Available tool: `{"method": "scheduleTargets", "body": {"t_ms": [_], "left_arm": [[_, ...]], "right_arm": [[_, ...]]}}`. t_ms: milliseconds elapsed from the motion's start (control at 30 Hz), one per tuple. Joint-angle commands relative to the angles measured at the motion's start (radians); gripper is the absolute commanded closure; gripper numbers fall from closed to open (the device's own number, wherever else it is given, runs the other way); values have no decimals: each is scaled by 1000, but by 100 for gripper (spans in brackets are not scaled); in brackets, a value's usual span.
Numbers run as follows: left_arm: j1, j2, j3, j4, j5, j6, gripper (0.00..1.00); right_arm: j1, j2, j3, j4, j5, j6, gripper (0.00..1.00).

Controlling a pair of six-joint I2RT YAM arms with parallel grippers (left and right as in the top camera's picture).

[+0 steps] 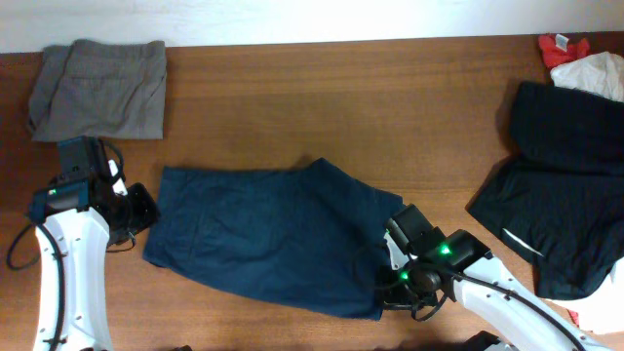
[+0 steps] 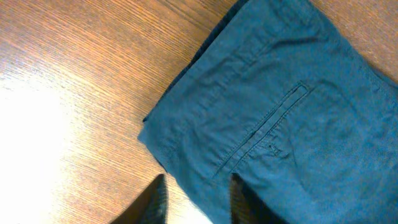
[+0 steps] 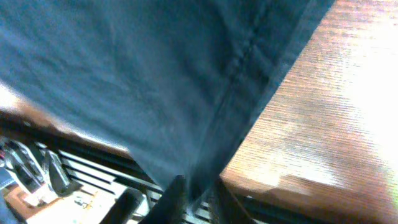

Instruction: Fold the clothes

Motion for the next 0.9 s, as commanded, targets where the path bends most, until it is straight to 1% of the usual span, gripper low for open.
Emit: {"method": "scheduleTargets", "body": {"t_ms": [0,33,133,233,300,333,367,400,433,467,500,533,567,667,700,867], "left_arm": [[6,-19,18,0,-32,-6,60],[6,-19,18,0,-31,-8,59],[6,-19,18,0,-30,-8,59],[6,-19,18,0,4,-8,59],[6,-19,18,4,72,-8,60],[6,-19,18,4,100,-7,64],[5,-19,18,4,119,-7,70],[0,-19,16,0,143,-7,81],[-9,-19,11,-1,149,-7,85],[-21,-19,5,-1,150,-7,86],[-39,-19,-6,0,150,-7,89],[-65,-17,-23,5,150,-7,96],[-109,-15,-58,30,150,-7,99],[-171,-5,-124,98,150,-12,99],[-187,2,-150,121,146,-36,99],[-190,63,-217,176,121,-45,99]], "right_arm": [[7,-8,-6,-4,-22,7,5],[7,-8,-4,-8,-53,-1,2],[6,-8,19,-35,-112,-30,2],[6,-8,102,-84,-90,-68,2],[6,-8,167,-92,-28,-68,2],[6,-8,193,-79,5,-68,9],[6,-8,208,-60,30,-67,29],[6,-8,215,-10,58,-55,52],[6,-5,212,29,77,-35,70],[6,3,211,50,93,-14,78],[6,24,211,67,103,1,86],[6,54,211,76,101,1,91],[6,114,211,83,101,5,96],[10,255,211,90,90,9,96],[21,320,211,95,78,8,96],[75,510,211,174,58,21,96]]}}
